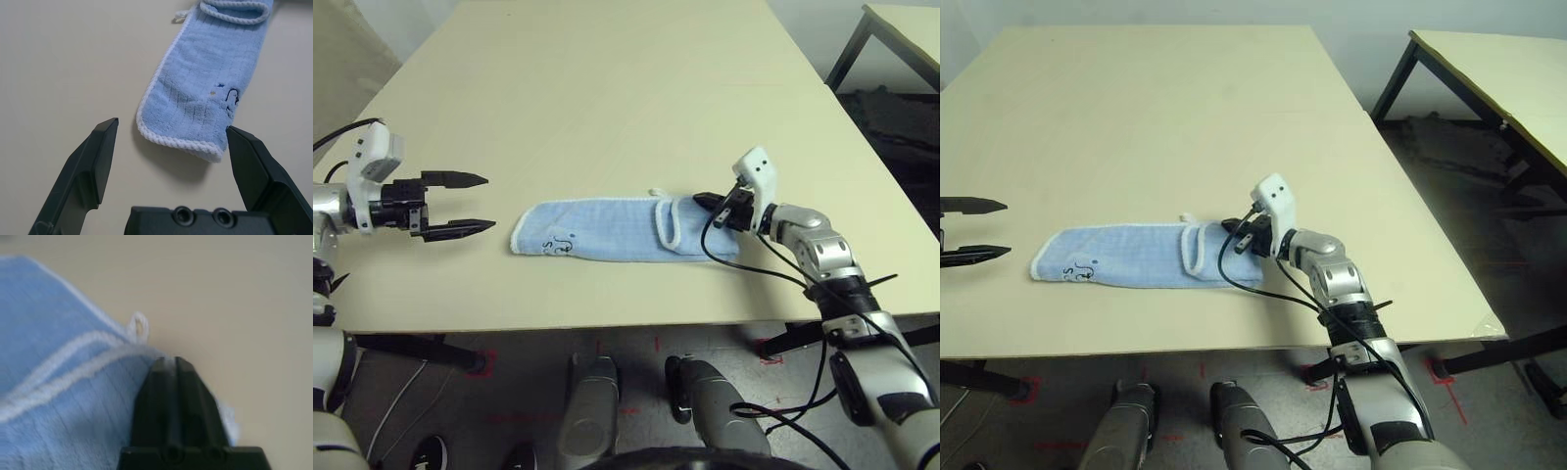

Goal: Fold the towel and set it aside.

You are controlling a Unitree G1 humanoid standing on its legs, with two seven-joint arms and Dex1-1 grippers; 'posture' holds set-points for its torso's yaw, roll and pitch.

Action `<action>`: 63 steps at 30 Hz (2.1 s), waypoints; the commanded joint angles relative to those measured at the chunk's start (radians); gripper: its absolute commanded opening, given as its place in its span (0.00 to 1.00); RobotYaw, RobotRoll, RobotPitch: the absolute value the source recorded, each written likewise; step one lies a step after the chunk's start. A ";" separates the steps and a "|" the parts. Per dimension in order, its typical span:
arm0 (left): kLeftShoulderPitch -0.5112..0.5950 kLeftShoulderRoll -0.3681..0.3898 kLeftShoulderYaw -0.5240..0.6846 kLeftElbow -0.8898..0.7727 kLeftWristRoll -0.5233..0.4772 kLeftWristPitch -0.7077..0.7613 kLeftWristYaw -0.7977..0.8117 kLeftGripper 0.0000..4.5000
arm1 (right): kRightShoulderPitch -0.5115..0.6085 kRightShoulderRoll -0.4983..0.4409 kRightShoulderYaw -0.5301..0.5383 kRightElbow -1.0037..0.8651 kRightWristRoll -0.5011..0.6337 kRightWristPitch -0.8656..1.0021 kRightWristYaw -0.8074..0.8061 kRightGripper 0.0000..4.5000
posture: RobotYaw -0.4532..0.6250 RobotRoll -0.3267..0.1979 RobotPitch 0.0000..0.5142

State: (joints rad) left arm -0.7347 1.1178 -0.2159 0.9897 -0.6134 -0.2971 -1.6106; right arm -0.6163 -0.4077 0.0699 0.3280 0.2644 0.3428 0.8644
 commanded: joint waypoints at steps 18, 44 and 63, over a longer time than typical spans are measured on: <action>-0.102 -0.048 0.040 0.134 0.204 0.587 0.003 1.00 | 0.221 -0.265 -0.122 -0.105 0.233 -0.355 0.727 0.99 | 0.46 0.62 0.31; -0.189 -0.177 -0.162 -0.004 0.357 1.530 0.005 1.00 | 0.260 -0.253 -0.130 -0.185 0.241 -0.372 0.689 0.99 | 0.41 0.62 0.29; -0.254 -0.329 0.019 0.104 0.388 1.485 0.167 0.78 | 0.278 -0.246 -0.117 -0.225 0.246 -0.353 0.658 1.00 | 0.40 0.62 0.31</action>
State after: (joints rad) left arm -0.9983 0.7965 -0.2099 1.0814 -0.2321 1.1895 -1.4575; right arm -0.3472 -0.6521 -0.0554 0.1230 0.5044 -0.0140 1.5259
